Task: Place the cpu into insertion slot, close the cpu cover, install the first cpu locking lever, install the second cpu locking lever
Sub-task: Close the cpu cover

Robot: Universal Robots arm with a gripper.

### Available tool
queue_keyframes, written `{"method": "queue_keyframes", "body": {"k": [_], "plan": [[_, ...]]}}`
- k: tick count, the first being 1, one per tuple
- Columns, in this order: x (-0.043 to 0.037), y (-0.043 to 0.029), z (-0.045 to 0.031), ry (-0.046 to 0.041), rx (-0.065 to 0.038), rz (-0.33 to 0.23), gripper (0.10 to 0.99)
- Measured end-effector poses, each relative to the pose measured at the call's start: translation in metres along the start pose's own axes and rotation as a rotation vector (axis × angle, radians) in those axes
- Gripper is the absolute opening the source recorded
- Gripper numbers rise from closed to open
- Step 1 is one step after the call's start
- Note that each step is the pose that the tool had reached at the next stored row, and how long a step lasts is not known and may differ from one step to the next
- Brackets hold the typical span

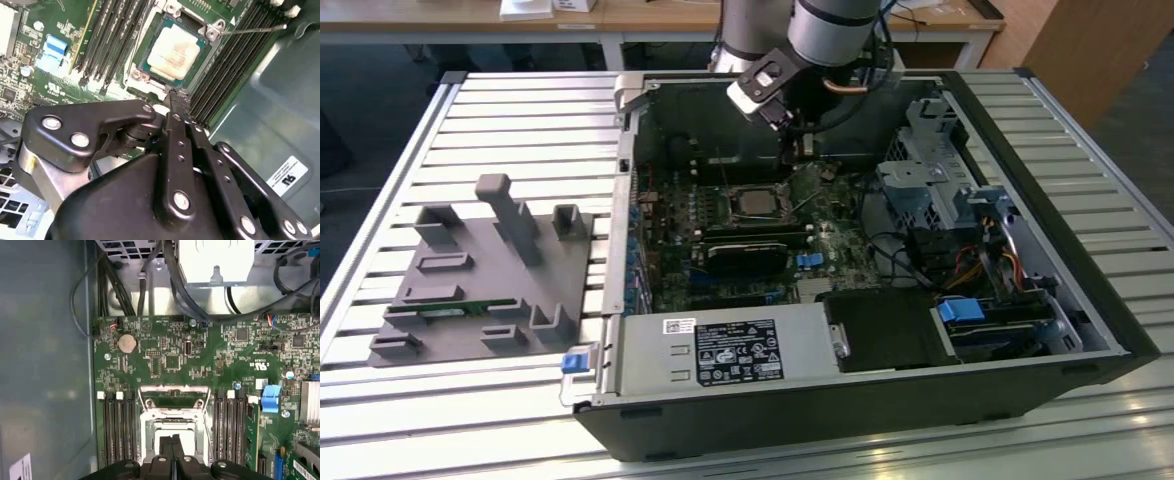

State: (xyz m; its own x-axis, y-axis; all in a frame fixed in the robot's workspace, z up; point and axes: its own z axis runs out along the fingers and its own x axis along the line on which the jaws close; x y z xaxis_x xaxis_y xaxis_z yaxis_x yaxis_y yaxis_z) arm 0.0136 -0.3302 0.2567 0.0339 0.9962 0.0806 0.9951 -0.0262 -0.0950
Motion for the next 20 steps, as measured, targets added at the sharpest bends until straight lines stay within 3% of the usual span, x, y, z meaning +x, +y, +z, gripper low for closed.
{"method": "queue_keyframes", "body": {"k": [5,20], "plan": [[-0.0002,-0.0058,0.0005,0.0001,-0.003,0.0,0.106],[-0.0003,-0.0072,0.0007,0.0001,-0.003,0.0,0.114]]}}
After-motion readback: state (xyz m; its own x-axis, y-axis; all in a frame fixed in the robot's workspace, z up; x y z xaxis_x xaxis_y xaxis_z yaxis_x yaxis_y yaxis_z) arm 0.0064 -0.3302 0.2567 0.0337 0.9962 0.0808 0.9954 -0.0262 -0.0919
